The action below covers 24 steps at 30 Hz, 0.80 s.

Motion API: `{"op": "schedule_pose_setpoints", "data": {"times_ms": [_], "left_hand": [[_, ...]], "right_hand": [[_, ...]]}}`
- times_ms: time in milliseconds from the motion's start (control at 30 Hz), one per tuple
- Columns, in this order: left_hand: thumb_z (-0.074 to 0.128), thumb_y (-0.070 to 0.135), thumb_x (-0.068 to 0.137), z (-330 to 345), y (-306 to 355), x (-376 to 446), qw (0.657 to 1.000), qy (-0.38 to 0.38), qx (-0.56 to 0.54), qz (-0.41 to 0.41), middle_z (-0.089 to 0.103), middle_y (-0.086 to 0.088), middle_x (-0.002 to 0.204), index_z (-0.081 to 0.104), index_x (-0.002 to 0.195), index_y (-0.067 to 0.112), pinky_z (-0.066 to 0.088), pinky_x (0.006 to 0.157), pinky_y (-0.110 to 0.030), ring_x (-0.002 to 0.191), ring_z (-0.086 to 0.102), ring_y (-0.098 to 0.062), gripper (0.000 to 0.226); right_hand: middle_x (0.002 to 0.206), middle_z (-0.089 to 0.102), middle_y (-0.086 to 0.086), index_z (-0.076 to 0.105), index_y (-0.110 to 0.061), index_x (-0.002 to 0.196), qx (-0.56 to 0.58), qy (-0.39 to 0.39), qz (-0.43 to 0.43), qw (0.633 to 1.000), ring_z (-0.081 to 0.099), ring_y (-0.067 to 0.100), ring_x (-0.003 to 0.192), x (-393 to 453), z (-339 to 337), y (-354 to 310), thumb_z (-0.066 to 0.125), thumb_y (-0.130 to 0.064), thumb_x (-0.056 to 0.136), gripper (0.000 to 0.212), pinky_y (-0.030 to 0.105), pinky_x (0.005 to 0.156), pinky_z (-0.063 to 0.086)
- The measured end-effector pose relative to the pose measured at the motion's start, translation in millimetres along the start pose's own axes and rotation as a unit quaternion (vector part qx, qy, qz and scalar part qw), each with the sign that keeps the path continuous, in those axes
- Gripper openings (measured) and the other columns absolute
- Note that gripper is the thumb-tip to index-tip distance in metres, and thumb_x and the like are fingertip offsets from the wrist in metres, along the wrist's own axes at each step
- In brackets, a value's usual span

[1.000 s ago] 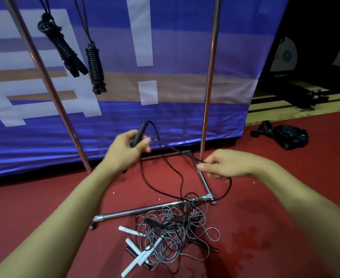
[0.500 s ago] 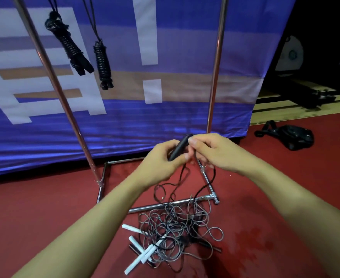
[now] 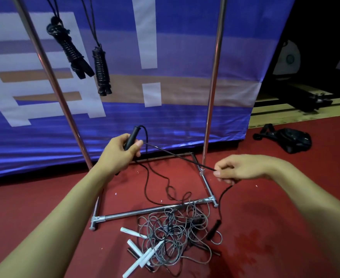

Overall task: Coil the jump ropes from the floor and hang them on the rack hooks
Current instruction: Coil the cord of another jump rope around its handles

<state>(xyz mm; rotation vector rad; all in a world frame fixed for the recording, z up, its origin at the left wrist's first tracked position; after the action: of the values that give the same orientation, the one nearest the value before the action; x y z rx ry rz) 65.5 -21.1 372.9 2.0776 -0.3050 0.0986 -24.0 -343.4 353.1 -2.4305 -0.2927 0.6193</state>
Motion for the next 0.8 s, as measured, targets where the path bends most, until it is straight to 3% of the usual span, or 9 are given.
{"op": "schedule_pose_setpoints", "data": {"times_ms": [100, 233, 367, 433, 533, 633, 667, 733, 800], "left_hand": [[0.064, 0.03, 0.101, 2.7, -5.4, -1.2, 0.998, 0.005, 0.063, 0.007, 0.069, 0.006, 0.079, 0.064, 0.101, 0.015, 0.04, 0.055, -0.03, 0.054, 0.048, -0.011, 0.015], [0.065, 0.028, 0.101, 18.7, 14.3, -8.5, 0.999, -0.026, 0.02, 0.042, 0.069, 0.012, 0.105, 0.064, 0.122, 0.027, 0.04, 0.06, -0.016, 0.062, 0.055, 0.013, 0.021], [0.064, 0.03, 0.102, 34.8, 28.3, -11.9, 0.998, -0.034, 0.005, 0.059, 0.068, 0.015, 0.093, 0.064, 0.119, 0.028, 0.039, 0.056, -0.019, 0.055, 0.053, 0.014, 0.018], [0.061, 0.031, 0.103, 31.5, 28.8, -10.3, 0.999, -0.009, -0.001, 0.043, 0.062, 0.015, 0.081, 0.063, 0.119, 0.027, 0.038, 0.05, -0.02, 0.048, 0.051, 0.008, 0.017], [0.059, 0.029, 0.104, 23.6, 28.5, -11.8, 0.998, -0.006, -0.042, 0.038, 0.065, 0.015, 0.08, 0.064, 0.118, 0.028, 0.039, 0.045, -0.022, 0.044, 0.043, -0.006, 0.015], [0.06, 0.025, 0.105, 38.9, 44.9, -26.4, 0.986, -0.102, -0.122, 0.048, 0.072, 0.018, 0.078, 0.064, 0.119, 0.021, 0.036, 0.044, -0.024, 0.049, 0.041, -0.019, 0.015], [0.062, 0.025, 0.104, 49.1, 51.7, -32.3, 0.979, -0.141, -0.143, 0.047, 0.074, 0.014, 0.083, 0.063, 0.118, 0.019, 0.036, 0.044, -0.024, 0.049, 0.041, -0.018, 0.016], [0.066, 0.026, 0.101, 70.1, 60.4, -41.7, 0.967, -0.207, -0.143, 0.044, 0.07, 0.011, 0.075, 0.063, 0.114, 0.018, 0.035, 0.043, -0.022, 0.048, 0.041, -0.015, 0.016], [0.068, 0.027, 0.1, 83.3, 62.3, -44.6, 0.965, -0.229, -0.117, 0.054, 0.066, 0.012, 0.069, 0.065, 0.106, 0.019, 0.033, 0.043, -0.021, 0.047, 0.04, -0.014, 0.011]], "right_hand": [[0.068, 0.059, -0.005, 0.064, -0.015, 0.088, 0.041, 0.044, -0.043, 0.997, 0.062, 0.012, 0.069, 3.7, 2.0, -8.9, 0.051, -0.032, 0.107, 0.029, 0.03, 0.076, 0.054], [0.068, 0.06, -0.001, 0.066, -0.012, 0.091, 0.101, 0.122, -0.11, 0.981, 0.062, 0.015, 0.068, 4.6, -2.3, -40.8, 0.049, -0.025, 0.109, 0.027, 0.023, 0.07, 0.051], [0.07, 0.062, -0.005, 0.068, -0.02, 0.094, 0.072, 0.125, -0.133, 0.981, 0.055, 0.009, 0.063, 3.3, -3.6, -59.8, 0.05, -0.031, 0.108, 0.026, 0.019, 0.063, 0.045], [0.068, 0.059, -0.006, 0.07, -0.024, 0.094, 0.042, 0.103, -0.136, 0.984, 0.052, 0.008, 0.06, 1.6, -2.2, -61.3, 0.051, -0.034, 0.108, 0.025, 0.018, 0.061, 0.041], [0.066, 0.055, -0.007, 0.071, -0.029, 0.094, -0.003, 0.067, -0.127, 0.99, 0.048, 0.007, 0.061, -2.0, -0.2, -57.6, 0.05, -0.037, 0.108, 0.027, 0.018, 0.062, 0.039], [0.065, 0.054, -0.006, 0.071, -0.029, 0.094, 0.01, 0.086, -0.136, 0.987, 0.048, 0.009, 0.062, 1.5, 1.7, -60.1, 0.049, -0.037, 0.108, 0.027, 0.023, 0.064, 0.041], [0.065, 0.053, -0.007, 0.072, -0.028, 0.093, 0.017, 0.1, -0.142, 0.985, 0.048, 0.008, 0.061, 3.1, 1.9, -63.2, 0.05, -0.036, 0.108, 0.027, 0.022, 0.063, 0.041], [0.063, 0.053, -0.007, 0.072, -0.025, 0.091, 0.033, 0.124, -0.146, 0.981, 0.047, 0.007, 0.058, 6.9, 1.4, -68.2, 0.051, -0.034, 0.107, 0.027, 0.02, 0.061, 0.04], [0.063, 0.054, -0.007, 0.072, -0.023, 0.088, 0.041, 0.134, -0.138, 0.98, 0.048, 0.009, 0.058, 9.2, 1.6, -69.6, 0.052, -0.035, 0.107, 0.029, 0.023, 0.06, 0.041]]}}
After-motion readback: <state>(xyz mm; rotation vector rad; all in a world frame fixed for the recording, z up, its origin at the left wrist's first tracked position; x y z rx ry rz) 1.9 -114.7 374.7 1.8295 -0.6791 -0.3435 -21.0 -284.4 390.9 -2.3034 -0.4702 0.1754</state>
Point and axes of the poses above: each hand's wrist, its own x-axis towards the middle knuckle, its own z-axis out of the palm, y = z × x, the point moved 5 cm from there along x, towards the middle knuckle
